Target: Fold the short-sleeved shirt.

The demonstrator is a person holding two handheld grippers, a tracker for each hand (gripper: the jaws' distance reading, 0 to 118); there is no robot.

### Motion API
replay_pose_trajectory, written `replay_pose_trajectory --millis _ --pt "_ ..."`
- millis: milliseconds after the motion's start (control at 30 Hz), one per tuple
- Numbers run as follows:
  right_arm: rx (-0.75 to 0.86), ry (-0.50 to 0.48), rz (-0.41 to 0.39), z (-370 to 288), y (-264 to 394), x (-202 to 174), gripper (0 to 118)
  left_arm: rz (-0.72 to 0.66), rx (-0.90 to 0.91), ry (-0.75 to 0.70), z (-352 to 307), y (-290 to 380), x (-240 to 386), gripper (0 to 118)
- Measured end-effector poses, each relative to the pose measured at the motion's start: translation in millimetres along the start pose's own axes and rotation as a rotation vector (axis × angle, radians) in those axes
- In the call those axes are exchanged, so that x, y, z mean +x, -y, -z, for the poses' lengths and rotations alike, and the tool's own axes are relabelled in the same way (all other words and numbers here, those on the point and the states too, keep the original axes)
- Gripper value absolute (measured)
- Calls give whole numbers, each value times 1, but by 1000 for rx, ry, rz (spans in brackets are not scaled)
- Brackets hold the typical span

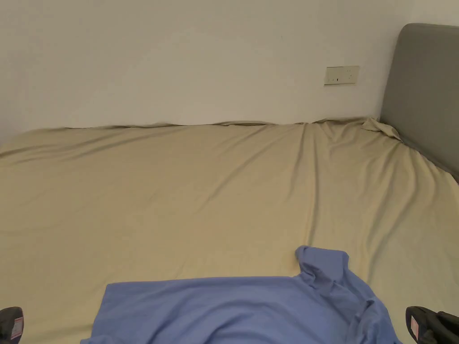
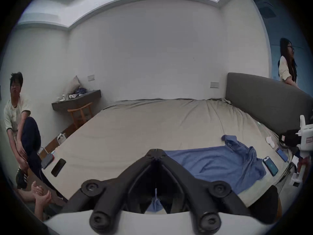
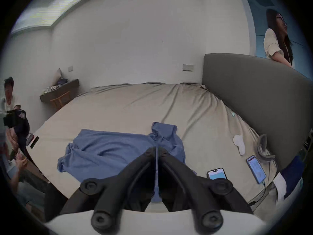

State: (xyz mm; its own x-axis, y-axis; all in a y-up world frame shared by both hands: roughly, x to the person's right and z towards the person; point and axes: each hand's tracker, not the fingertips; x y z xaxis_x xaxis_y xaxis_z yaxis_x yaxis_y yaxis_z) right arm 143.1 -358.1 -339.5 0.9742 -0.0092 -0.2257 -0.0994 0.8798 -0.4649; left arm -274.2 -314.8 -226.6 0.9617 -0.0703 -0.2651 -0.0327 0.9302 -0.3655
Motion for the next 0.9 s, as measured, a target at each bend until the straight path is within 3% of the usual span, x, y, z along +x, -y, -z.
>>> replay_pose_trajectory --millis 167,300,333,400,433,600,700,767,833,900 --pt "-15 -30 -2 7 0 -2 4 11 -37 42 45 -9 7 0" --pt "-25 -26 -14 19 -3 -3 4 -3 -124 135 143 -15 3 0" --pt "-30 -26 -14 24 -4 -3 4 -54 -165 162 173 -14 0 16" --pt "-41 -16 -19 34 -4 -2 5 -120 -290 171 233 -9 -4 83" --pt "-49 -9 -21 40 -5 -1 4 -122 -350 167 265 -3 -8 92" --pt "-99 16 -23 74 -5 1 5 -167 -558 94 379 38 -20 92" --pt "-125 30 -36 94 -4 -1 5 -162 -609 83 410 59 -27 89" --pt "-138 25 -35 105 -3 -1 5 -114 -668 95 423 70 -24 67" --pt "-147 22 -42 113 -2 -5 5 -93 -704 114 428 85 -22 31" --pt "-151 19 -47 118 0 -8 5 15 -622 27 420 93 -14 10"
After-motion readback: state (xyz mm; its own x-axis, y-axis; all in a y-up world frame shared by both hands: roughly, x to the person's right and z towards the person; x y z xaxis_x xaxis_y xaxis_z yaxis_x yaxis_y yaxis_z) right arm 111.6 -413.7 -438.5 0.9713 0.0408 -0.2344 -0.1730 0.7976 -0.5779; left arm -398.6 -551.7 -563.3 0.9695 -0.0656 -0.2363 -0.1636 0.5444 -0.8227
